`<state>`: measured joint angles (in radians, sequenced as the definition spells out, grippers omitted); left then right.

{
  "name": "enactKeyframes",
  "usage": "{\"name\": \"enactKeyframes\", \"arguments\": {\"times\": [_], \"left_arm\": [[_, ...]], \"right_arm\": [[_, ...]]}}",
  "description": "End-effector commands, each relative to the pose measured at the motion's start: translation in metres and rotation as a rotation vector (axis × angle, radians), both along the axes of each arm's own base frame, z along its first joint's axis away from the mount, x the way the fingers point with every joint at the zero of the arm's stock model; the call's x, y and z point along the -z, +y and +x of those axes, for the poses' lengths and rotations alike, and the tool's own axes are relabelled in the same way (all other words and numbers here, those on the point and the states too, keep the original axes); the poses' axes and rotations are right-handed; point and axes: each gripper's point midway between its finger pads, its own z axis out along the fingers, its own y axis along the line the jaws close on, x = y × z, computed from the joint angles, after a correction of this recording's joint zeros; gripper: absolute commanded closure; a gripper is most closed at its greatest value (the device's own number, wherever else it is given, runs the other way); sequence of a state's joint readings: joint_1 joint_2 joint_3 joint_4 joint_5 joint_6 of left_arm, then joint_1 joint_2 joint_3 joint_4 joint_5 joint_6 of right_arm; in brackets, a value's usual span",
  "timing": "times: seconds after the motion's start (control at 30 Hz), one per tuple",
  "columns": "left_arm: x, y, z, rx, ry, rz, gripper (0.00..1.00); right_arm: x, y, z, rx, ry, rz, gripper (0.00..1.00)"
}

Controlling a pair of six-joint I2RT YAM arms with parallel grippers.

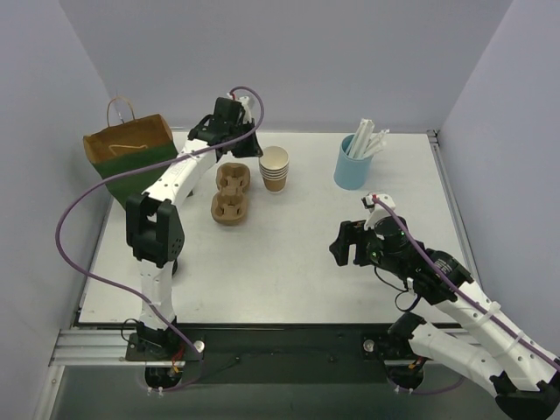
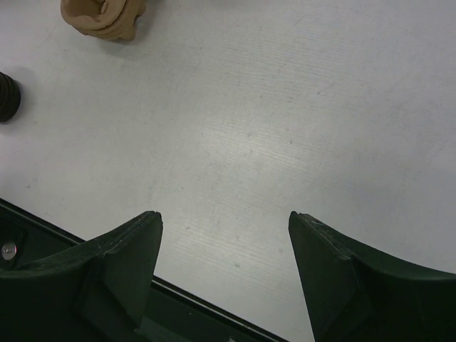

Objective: Pack the takeout coffee

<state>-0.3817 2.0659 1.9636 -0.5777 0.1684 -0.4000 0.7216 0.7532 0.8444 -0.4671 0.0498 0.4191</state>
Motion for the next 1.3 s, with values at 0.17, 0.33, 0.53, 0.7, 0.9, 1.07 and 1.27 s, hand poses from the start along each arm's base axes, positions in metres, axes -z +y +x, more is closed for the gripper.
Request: {"name": "enactKeyframes", "arguments": {"times": [0.17,0.33,0.53,0.7,0.9,1.07,1.27], "left_arm": [[0.006,-0.012,-0.007,0.040,0.087,-0.081,1.00],[0.011,-0.015,-0.007,0.062,0.106,-0.061,1.00],[-0.016,-0.015,-0.009,0.064,0.047,-0.067,1.00],[-0.047,-0.014,-0.003,0.025,-0.011,-0.151,1.00],[-0.036,-0.004,-0.007,0.018,-0.035,0.024,1.00],[-0.049,-0.018,-0.009,0.108,-0.036,-0.104,1.00],[-0.040,-0.020,-0.013,0.117,0.036,-0.139,1.00]], "right_arm": [[-0.025,0.007,0.031,0.100,-0.050,0.014,0.27],[-0.039,0.030,0.042,0.058,-0.041,0.052,0.26],[-0.039,0.031,0.041,0.063,-0.038,0.076,0.26],[-0.035,0.027,0.036,0.065,-0.038,0.081,0.26],[-0.036,0.025,0.033,0.069,-0.044,0.094,0.26],[-0.036,0.027,0.031,0.055,-0.038,0.101,0.26],[-0.037,0.028,0.031,0.053,-0.038,0.099,0.26]]}}
